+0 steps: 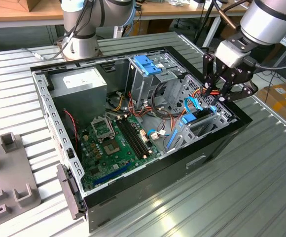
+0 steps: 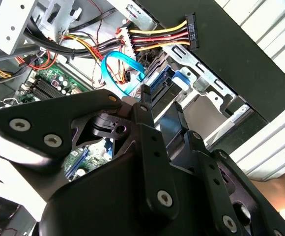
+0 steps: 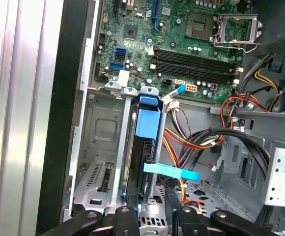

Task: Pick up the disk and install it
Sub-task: 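Insert the second disk wire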

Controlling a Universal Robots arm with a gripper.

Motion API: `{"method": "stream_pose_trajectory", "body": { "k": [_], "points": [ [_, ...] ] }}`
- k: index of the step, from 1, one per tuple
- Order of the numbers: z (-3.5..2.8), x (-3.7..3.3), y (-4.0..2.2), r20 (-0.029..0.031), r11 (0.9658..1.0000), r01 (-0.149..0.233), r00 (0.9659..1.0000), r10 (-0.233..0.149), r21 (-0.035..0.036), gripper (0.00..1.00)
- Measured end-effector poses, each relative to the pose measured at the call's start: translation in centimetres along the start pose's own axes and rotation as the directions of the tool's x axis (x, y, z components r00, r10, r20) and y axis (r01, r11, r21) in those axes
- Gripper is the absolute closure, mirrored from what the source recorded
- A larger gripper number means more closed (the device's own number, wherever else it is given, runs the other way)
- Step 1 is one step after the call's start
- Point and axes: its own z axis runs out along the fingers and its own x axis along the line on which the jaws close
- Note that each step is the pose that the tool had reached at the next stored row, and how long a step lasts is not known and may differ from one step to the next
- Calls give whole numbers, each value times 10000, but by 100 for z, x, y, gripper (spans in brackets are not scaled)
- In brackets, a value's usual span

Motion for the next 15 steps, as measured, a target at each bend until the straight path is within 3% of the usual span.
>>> {"method": "stream_pose_trajectory", "body": {
  "k": [15],
  "points": [
    [2,-8,-23,5,10000,72,10000,-72,-5,65]
  ]
}}
